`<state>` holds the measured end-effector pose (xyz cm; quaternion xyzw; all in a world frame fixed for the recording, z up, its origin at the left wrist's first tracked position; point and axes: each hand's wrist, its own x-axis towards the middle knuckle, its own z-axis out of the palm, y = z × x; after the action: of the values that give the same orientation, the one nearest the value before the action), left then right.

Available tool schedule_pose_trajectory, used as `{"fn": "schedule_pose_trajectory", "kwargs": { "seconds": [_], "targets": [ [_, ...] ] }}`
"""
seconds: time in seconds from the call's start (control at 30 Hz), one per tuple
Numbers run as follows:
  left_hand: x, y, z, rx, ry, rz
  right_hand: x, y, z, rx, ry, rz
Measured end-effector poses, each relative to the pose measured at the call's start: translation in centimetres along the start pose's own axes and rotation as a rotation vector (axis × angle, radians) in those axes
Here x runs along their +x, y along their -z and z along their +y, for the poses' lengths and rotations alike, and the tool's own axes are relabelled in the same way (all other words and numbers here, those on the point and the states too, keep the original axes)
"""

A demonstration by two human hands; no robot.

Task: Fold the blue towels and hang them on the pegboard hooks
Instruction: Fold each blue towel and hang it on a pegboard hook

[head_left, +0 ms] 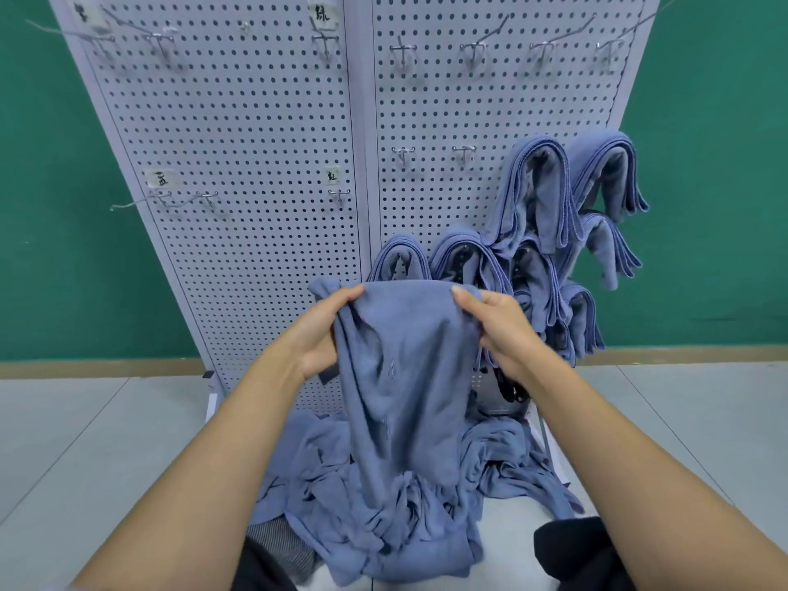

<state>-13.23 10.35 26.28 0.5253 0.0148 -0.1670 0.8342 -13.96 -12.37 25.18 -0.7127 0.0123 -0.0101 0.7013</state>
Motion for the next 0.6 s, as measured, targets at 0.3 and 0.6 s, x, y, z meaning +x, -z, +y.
{"fn": "schedule_pose_trajectory", "kwargs": {
  "seconds": [0.3,0.6],
  "targets": [
    [-0.1,3.9,0.0,0.237,0.017,0.240,0.5,4.2,-0.2,0.117,-0.005,0.176],
    [-0.1,4.7,0.1,0.280,-0.026,0.264,1.2,6.9,1.1,0.077,-0.108,0.115]
  ]
}}
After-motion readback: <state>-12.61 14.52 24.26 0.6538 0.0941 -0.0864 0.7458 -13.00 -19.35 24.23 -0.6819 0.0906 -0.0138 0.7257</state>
